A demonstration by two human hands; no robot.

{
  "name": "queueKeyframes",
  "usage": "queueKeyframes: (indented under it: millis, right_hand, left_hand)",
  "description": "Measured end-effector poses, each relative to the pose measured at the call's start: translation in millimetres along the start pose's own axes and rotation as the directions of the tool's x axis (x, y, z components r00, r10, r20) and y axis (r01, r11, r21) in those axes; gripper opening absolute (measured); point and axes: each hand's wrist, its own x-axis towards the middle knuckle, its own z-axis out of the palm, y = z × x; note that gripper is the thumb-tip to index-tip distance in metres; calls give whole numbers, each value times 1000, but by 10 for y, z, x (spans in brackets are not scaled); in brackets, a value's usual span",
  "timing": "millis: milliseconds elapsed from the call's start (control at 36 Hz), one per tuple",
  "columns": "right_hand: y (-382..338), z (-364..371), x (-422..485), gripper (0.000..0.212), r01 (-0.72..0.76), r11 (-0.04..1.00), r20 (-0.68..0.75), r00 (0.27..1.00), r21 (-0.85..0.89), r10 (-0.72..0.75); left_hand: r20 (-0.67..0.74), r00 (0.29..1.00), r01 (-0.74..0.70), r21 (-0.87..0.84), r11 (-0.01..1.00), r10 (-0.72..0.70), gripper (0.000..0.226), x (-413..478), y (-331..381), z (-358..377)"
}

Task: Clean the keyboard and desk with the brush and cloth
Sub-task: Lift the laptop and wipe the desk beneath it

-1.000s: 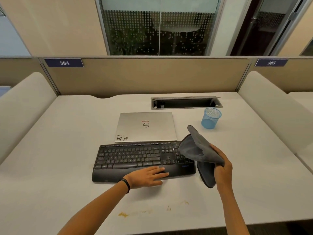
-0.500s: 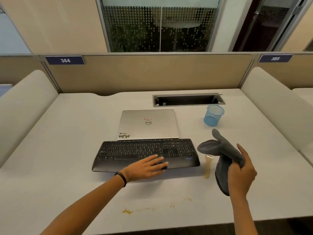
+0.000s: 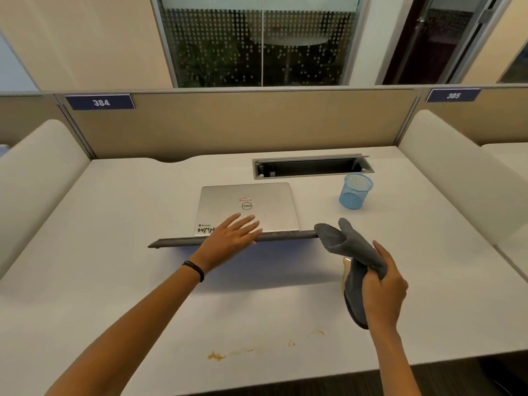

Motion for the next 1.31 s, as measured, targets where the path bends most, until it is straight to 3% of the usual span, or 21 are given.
queueKeyframes:
  millis: [278, 417, 528, 667, 750, 861, 1056, 1194, 1306]
  right_hand:
    - [230, 601, -33, 44, 148, 971, 71, 988, -188, -136]
    - [463, 1058, 11, 62, 258, 867, 284, 948, -426, -143]
    - [633, 1324, 151, 60, 329, 762, 429, 900, -558, -74]
    - [690, 1410, 219, 54, 377, 619, 570, 809, -688, 141]
    - [765, 1440, 243, 68, 373, 588, 589, 775, -718, 228]
    - [773, 1511, 277, 85, 368, 557, 570, 784, -745, 244]
    - [672, 1629, 104, 74, 456, 528, 639, 733, -716, 234]
    - [546, 1798, -164, 73, 493, 520, 670, 708, -697, 226]
    - [349, 1984, -481, 72, 579, 540, 758, 625, -611, 188]
  left_hand:
    - [-14, 990, 135, -168, 976, -140, 33, 211, -244, -40]
    - [40, 978, 209, -253, 945, -205, 31, 264, -331, -11]
    - [70, 974, 229, -288, 930, -218, 30, 279, -349, 23]
    - [49, 974, 223, -320, 921, -219, 28, 275, -360, 41]
    - [74, 974, 227, -349, 909, -215, 29, 271, -362, 51]
    - [134, 973, 227, -381, 896, -190, 32, 248, -422, 25]
    - [232, 947, 298, -372, 879, -223, 42, 14, -598, -112]
    - [344, 897, 402, -371, 837, -278, 73, -172, -711, -159]
    - [372, 867, 465, -366, 806, -331, 81, -301, -797, -203]
